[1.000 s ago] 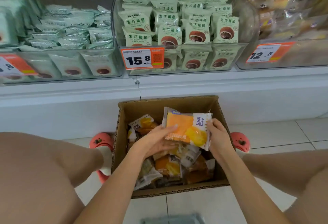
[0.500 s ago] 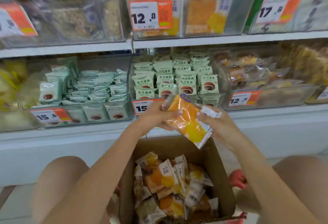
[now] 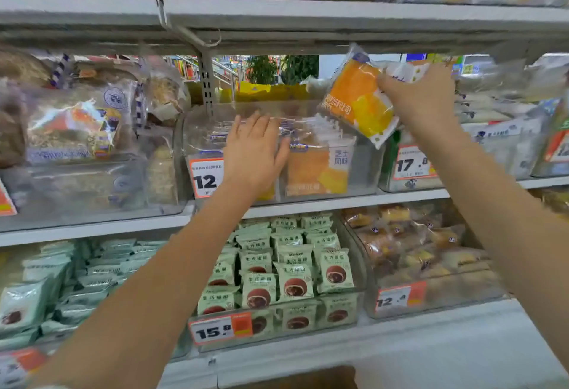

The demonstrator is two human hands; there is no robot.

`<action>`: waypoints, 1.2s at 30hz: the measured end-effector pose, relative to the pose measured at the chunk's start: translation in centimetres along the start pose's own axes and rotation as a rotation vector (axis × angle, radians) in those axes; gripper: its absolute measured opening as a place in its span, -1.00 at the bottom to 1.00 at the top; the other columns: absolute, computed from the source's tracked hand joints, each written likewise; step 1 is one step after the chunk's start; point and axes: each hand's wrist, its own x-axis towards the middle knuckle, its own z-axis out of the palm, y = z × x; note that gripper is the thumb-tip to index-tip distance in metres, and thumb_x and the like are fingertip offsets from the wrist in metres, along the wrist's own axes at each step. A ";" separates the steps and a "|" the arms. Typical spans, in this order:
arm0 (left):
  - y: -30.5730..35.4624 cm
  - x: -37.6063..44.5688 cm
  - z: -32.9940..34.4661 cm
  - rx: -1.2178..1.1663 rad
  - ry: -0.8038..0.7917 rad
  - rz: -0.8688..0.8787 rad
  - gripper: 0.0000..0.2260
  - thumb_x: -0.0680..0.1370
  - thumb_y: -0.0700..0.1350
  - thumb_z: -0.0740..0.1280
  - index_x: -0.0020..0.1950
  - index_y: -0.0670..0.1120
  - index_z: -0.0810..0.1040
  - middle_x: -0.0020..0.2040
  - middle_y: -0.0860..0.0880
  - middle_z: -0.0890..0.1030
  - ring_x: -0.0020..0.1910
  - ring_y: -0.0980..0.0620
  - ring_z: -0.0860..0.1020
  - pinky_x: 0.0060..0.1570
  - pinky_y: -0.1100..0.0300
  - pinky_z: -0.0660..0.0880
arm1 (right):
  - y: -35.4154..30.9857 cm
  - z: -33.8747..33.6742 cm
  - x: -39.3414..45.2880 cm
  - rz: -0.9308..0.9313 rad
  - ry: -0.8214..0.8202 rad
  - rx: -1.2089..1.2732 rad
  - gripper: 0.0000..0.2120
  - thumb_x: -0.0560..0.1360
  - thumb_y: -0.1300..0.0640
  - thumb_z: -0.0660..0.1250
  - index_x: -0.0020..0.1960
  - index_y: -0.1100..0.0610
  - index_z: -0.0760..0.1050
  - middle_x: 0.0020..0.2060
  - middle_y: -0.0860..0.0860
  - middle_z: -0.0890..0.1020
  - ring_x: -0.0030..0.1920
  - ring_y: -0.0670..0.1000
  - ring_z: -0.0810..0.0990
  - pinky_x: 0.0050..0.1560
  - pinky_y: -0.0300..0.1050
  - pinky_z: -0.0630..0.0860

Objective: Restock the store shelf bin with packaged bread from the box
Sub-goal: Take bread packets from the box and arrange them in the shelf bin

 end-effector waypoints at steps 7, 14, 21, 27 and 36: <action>0.4 -0.3 2.2 0.147 0.283 -0.042 -0.62 0.51 -0.04 0.11 0.06 -0.14 0.67 -0.33 -0.05 0.66 -0.41 -0.04 0.58 -0.39 0.24 0.39 | 2.6 7.1 6.7 -0.217 -0.113 -0.637 -0.69 0.56 0.09 0.24 -0.30 0.19 0.30 -0.33 0.07 0.40 -0.17 0.14 0.43 -0.24 -0.10 0.25; 0.2 -0.1 3.0 0.130 0.361 -0.026 -0.64 0.51 -0.05 0.11 -0.04 -0.13 0.67 -0.29 -0.03 0.67 -0.36 -0.02 0.60 -0.30 0.20 0.44 | 6.6 13.8 8.9 -0.069 -0.306 -0.787 -0.75 0.56 0.15 0.26 0.15 0.31 0.47 0.05 0.22 0.60 0.07 0.21 0.58 -0.08 0.00 0.50; 0.3 -0.3 3.0 0.132 0.379 -0.034 -0.67 0.52 -0.05 0.10 -0.12 -0.12 0.64 -0.34 -0.01 0.63 -0.37 -0.01 0.58 -0.27 0.17 0.41 | 7.3 14.2 9.0 0.383 -0.700 -0.503 -0.48 0.63 -0.11 0.00 0.46 0.18 0.25 0.44 0.17 0.30 0.41 0.19 0.31 0.35 0.06 0.29; 0.3 -0.4 3.0 0.119 0.385 -0.040 -0.68 0.52 -0.04 0.10 -0.15 -0.11 0.62 -0.36 0.00 0.61 -0.38 -0.01 0.57 -0.27 0.16 0.40 | 8.2 14.5 9.5 0.447 -0.677 -0.496 -0.64 0.63 0.20 0.08 0.39 0.30 0.29 0.37 0.21 0.35 0.34 0.20 0.36 0.34 0.07 0.36; 0.2 -0.4 3.2 0.123 0.383 -0.040 -0.70 0.53 -0.04 0.10 -0.19 -0.10 0.60 -0.38 0.01 0.59 -0.39 0.00 0.54 -0.28 0.15 0.37 | 8.0 13.4 8.8 0.596 -0.689 -0.361 -0.65 0.66 0.13 0.04 0.35 0.31 0.33 -0.05 0.14 0.58 -0.11 0.14 0.59 -0.34 -0.17 0.54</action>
